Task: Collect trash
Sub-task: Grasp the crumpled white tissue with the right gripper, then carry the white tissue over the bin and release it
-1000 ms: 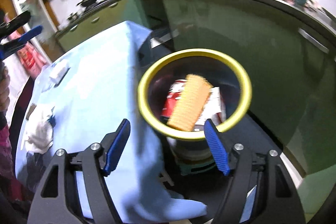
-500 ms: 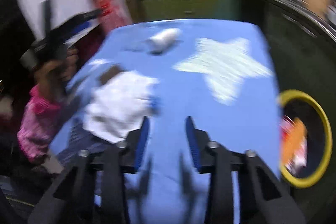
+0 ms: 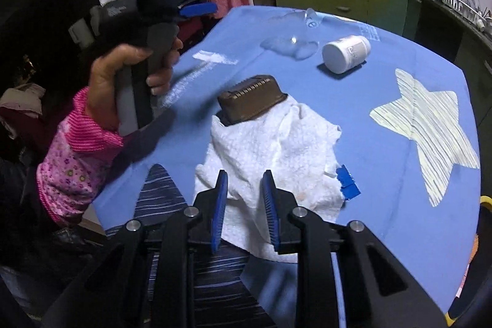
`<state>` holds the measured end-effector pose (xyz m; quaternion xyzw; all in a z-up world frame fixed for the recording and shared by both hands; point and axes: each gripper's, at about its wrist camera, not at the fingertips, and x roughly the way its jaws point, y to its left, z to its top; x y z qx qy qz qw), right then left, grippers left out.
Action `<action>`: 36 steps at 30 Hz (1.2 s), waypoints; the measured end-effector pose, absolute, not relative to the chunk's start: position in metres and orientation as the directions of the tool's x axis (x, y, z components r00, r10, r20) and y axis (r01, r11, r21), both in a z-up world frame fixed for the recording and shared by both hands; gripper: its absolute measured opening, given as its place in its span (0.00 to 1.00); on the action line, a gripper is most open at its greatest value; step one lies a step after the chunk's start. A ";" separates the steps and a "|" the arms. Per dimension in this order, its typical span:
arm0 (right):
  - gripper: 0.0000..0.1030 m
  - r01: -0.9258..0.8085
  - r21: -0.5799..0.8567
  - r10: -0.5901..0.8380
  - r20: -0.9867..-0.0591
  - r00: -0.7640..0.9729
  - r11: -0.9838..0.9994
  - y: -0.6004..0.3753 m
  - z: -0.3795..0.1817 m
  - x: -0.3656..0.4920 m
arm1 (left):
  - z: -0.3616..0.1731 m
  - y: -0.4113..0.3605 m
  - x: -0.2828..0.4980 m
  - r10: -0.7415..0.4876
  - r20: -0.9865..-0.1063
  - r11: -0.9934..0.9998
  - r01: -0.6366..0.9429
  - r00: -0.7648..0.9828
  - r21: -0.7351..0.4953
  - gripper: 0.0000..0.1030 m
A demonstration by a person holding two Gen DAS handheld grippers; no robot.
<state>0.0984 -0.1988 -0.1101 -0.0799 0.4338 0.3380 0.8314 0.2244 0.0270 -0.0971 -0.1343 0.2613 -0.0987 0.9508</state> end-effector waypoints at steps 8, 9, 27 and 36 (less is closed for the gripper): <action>0.02 -0.621 0.166 0.534 -0.703 0.470 0.766 -0.210 -0.076 0.095 | -0.095 0.023 0.217 -0.255 -0.455 0.945 0.121 0.853 -0.303 0.96; 0.02 -0.622 0.169 0.543 -0.689 0.480 0.765 -0.212 -0.069 0.094 | -0.095 0.025 0.217 -0.254 -0.453 0.944 0.117 0.855 -0.309 0.96; 0.02 -0.582 0.183 0.582 -0.514 0.630 0.792 -0.258 0.025 0.089 | -0.095 0.029 0.216 -0.245 -0.453 0.944 0.105 0.857 -0.313 0.96; 0.02 -0.442 0.150 0.458 -0.461 0.760 0.885 -0.315 0.055 0.071 | -0.096 0.028 0.215 -0.242 -0.458 0.947 0.104 0.856 -0.305 0.96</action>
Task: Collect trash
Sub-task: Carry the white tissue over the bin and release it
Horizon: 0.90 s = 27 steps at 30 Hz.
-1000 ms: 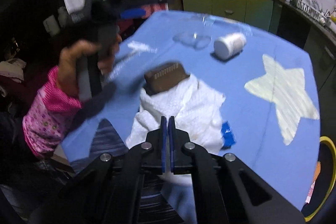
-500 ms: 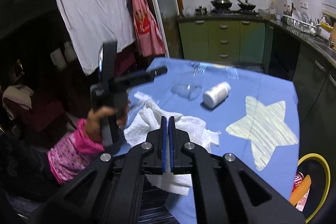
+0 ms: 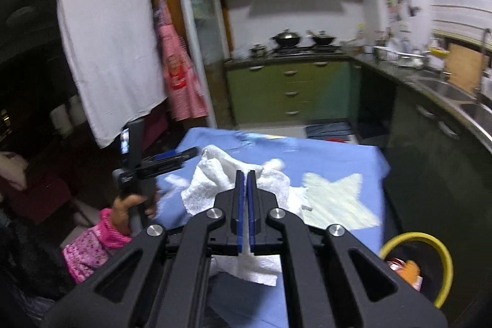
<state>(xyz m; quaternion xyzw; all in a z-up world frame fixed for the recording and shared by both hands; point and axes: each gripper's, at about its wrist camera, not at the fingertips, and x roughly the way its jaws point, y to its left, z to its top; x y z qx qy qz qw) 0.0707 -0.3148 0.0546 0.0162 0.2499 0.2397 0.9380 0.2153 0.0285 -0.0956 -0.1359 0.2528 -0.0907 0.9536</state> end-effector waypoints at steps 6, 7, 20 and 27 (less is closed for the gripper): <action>0.02 -0.237 0.131 0.271 -0.509 0.817 0.963 -0.379 0.051 0.062 | -0.095 0.027 0.216 -0.242 -0.464 0.948 0.106 0.852 -0.299 0.96; 0.02 -0.204 0.130 0.242 -0.519 0.820 0.970 -0.388 0.048 0.061 | -0.096 0.027 0.216 -0.241 -0.465 0.948 0.105 0.852 -0.299 0.96; 0.03 0.217 0.114 -0.078 -0.698 0.712 0.969 -0.514 -0.067 0.118 | -0.101 0.023 0.220 -0.239 -0.483 0.951 0.103 0.843 -0.292 0.96; 0.29 0.309 0.176 -0.079 -0.745 0.662 0.935 -0.538 -0.113 0.133 | -0.104 0.020 0.223 -0.243 -0.494 0.953 0.111 0.835 -0.282 0.96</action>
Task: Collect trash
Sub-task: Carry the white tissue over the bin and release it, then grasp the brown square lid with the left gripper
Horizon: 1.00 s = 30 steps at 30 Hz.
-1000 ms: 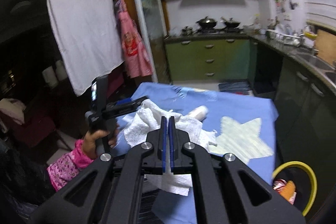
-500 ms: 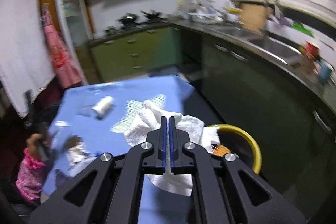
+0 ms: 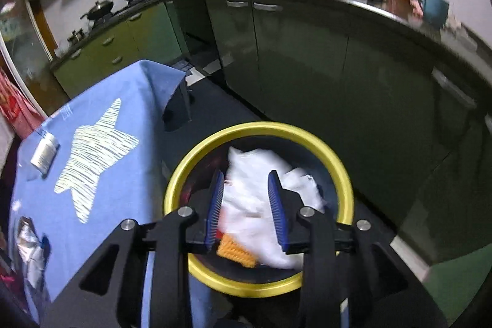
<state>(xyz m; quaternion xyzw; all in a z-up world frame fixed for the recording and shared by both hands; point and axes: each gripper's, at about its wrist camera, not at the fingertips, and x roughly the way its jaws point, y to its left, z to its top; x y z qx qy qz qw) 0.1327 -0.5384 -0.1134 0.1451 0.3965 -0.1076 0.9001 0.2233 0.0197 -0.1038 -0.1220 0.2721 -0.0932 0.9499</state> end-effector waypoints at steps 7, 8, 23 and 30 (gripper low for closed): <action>0.32 0.254 0.189 -0.045 -0.713 0.700 0.949 -0.517 -0.099 0.112 | -0.106 0.010 0.225 -0.274 -0.513 0.952 0.154 0.813 -0.264 0.96; 0.32 0.247 0.195 -0.037 -0.710 0.703 0.949 -0.514 -0.098 0.111 | -0.106 0.006 0.225 -0.287 -0.521 0.950 0.171 0.804 -0.260 0.96; 0.36 0.205 0.247 0.041 -0.727 0.685 0.947 -0.502 -0.115 0.107 | -0.105 -0.072 0.205 -0.255 -0.767 0.907 0.421 0.589 0.022 0.86; 0.36 0.193 0.256 0.062 -0.736 0.674 0.947 -0.498 -0.122 0.108 | -0.127 -0.072 0.204 -0.221 -0.845 0.860 0.505 0.487 0.066 0.77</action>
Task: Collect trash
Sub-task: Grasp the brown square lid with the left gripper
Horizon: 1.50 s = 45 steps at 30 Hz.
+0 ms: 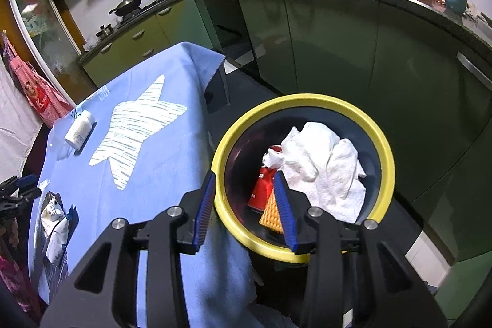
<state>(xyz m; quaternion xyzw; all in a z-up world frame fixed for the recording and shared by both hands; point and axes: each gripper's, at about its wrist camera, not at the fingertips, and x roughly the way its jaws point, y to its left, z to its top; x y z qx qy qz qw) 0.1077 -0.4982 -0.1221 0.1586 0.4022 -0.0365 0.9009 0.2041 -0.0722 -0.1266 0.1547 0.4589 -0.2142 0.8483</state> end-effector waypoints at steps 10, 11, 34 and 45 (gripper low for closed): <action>0.37 0.184 0.273 0.087 -0.744 0.663 0.944 -0.495 -0.127 0.112 | -0.143 -0.080 0.196 -0.219 -0.890 0.806 0.588 0.400 0.066 0.76; 0.37 0.182 0.275 0.090 -0.745 0.661 0.944 -0.495 -0.127 0.112 | -0.144 -0.081 0.195 -0.214 -0.892 0.803 0.592 0.397 0.071 0.76; 0.40 0.154 0.293 0.133 -0.761 0.635 0.944 -0.486 -0.136 0.118 | -0.167 -0.068 0.217 -0.147 -0.938 0.839 0.542 0.313 0.049 0.64; 0.40 0.148 0.298 0.141 -0.759 0.636 0.943 -0.484 -0.138 0.118 | -0.142 -0.044 0.216 -0.181 -0.915 0.863 0.504 0.360 0.027 0.60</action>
